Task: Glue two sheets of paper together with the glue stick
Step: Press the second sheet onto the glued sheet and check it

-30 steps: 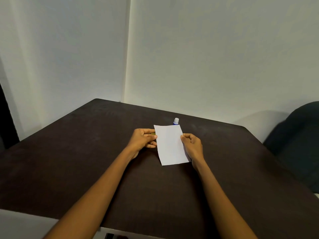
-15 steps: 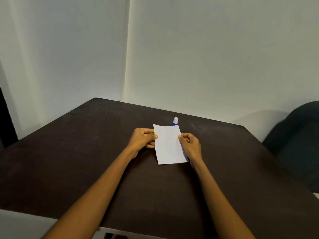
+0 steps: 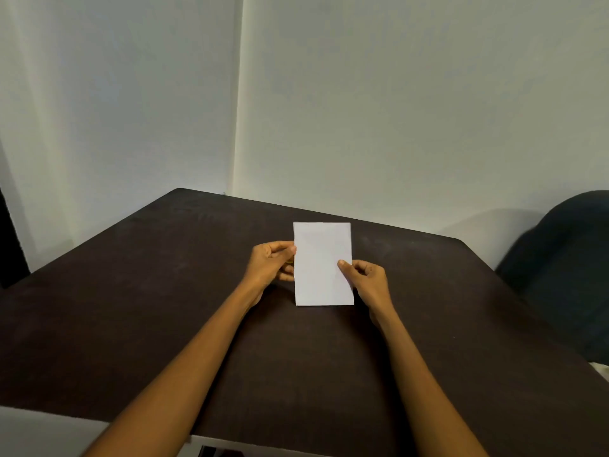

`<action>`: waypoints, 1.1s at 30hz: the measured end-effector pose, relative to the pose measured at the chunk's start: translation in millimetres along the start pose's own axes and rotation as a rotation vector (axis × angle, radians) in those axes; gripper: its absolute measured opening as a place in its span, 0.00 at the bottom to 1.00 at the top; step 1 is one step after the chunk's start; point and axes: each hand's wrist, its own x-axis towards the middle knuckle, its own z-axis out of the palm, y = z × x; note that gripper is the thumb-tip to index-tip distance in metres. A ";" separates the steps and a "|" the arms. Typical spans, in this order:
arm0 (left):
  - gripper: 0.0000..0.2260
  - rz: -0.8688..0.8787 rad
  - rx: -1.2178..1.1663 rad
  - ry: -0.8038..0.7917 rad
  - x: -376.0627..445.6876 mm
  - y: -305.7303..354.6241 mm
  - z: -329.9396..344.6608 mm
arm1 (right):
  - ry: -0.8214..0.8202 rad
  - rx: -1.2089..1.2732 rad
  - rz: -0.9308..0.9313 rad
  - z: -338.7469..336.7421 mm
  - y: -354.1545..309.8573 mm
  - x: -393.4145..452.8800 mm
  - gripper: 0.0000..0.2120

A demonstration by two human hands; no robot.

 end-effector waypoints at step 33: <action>0.06 0.049 -0.004 -0.024 -7.3 0.9 17.3 | -0.029 0.257 0.017 8.7 -21.0 -13.6 0.07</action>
